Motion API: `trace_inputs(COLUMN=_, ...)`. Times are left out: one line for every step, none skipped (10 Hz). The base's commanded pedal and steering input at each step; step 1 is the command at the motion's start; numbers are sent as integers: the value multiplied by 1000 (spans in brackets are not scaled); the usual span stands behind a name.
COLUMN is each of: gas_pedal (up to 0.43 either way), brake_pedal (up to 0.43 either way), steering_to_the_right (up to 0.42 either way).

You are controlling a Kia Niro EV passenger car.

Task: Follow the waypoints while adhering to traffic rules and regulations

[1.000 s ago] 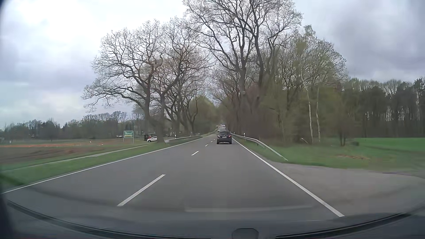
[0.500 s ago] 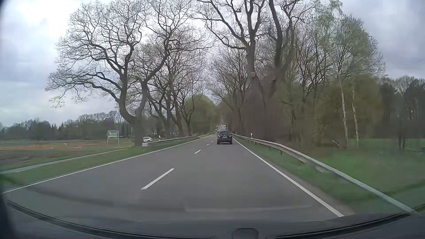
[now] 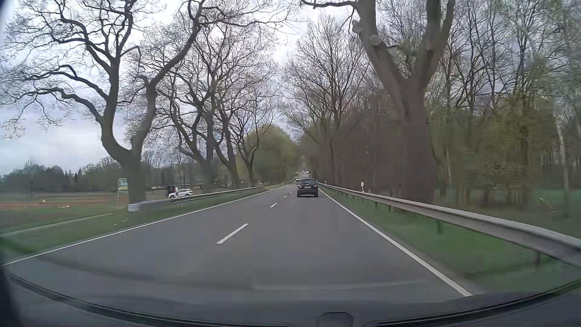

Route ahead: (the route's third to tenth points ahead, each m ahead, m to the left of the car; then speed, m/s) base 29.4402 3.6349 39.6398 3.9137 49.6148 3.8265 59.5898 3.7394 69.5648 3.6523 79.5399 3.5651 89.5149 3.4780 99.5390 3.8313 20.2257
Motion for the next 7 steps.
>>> trace_inputs(gas_pedal=110, brake_pedal=0, steering_to_the_right=-3)
trace_inputs(gas_pedal=110, brake_pedal=0, steering_to_the_right=-3)
trace_inputs(gas_pedal=110, brake_pedal=0, steering_to_the_right=-3)
trace_inputs(gas_pedal=110, brake_pedal=0, steering_to_the_right=-3)
trace_inputs(gas_pedal=110, brake_pedal=0, steering_to_the_right=-3)
trace_inputs(gas_pedal=98, brake_pedal=0, steering_to_the_right=-3)
trace_inputs(gas_pedal=98, brake_pedal=0, steering_to_the_right=-3)
